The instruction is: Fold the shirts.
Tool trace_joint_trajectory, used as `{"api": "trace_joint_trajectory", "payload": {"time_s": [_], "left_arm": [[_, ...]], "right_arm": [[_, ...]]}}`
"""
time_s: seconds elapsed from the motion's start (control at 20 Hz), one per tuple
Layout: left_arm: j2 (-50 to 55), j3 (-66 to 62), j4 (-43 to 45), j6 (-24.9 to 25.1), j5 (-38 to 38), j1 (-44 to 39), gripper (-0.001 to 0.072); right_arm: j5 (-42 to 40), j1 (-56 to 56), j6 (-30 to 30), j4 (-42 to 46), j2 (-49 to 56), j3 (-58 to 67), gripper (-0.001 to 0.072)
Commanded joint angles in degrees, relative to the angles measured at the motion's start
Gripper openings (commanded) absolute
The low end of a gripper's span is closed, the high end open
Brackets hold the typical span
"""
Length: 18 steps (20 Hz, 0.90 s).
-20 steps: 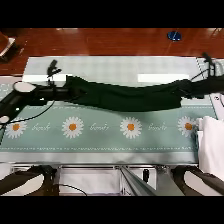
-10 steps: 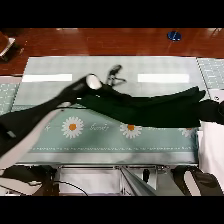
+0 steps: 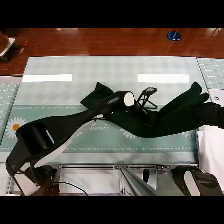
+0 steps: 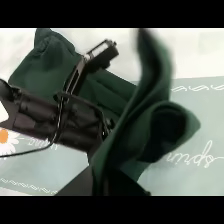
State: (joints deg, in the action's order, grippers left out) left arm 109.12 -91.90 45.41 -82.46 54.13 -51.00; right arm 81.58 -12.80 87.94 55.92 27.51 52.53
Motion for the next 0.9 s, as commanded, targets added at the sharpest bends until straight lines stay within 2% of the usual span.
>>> {"api": "trace_joint_trajectory", "payload": {"time_s": [0.0,0.1,0.2,0.35,0.5,0.65,0.85], "left_arm": [[-0.7,-2.3,0.0,0.7,5.4,5.1,0.0022],[-3.9,-2.0,4.3,-1.6,9.7,12.2,0.0022],[-10.5,1.2,9.8,-3.3,10.4,19.6,0.0022],[-24.3,9.9,12.3,-0.9,8.9,29.7,0.0022],[-40.0,20.8,12.3,1.8,6.8,38.2,0.0022],[-53.5,31.9,12.7,2.4,6.3,43.3,0.0022],[-64.8,44.4,12.6,2.3,5.3,44.5,0.0022]], "right_arm": [[-0.3,0.1,0.4,-1.0,0.8,0.0,0.002],[-1.2,1.7,0.3,-3.7,3.6,0.0,0.002],[-4.7,6.4,0.3,-6.2,7.6,0.0,0.002],[-15.4,17.7,-1.4,-11.3,17.4,1.0,0.002],[-23.3,28.0,-2.3,-11.9,32.4,7.6,0.0021],[-25.9,34.1,-2.9,-12.6,48.6,18.6,0.0021],[-25.7,38.3,-2.7,-14.2,65.6,32.4,0.0021]]}}
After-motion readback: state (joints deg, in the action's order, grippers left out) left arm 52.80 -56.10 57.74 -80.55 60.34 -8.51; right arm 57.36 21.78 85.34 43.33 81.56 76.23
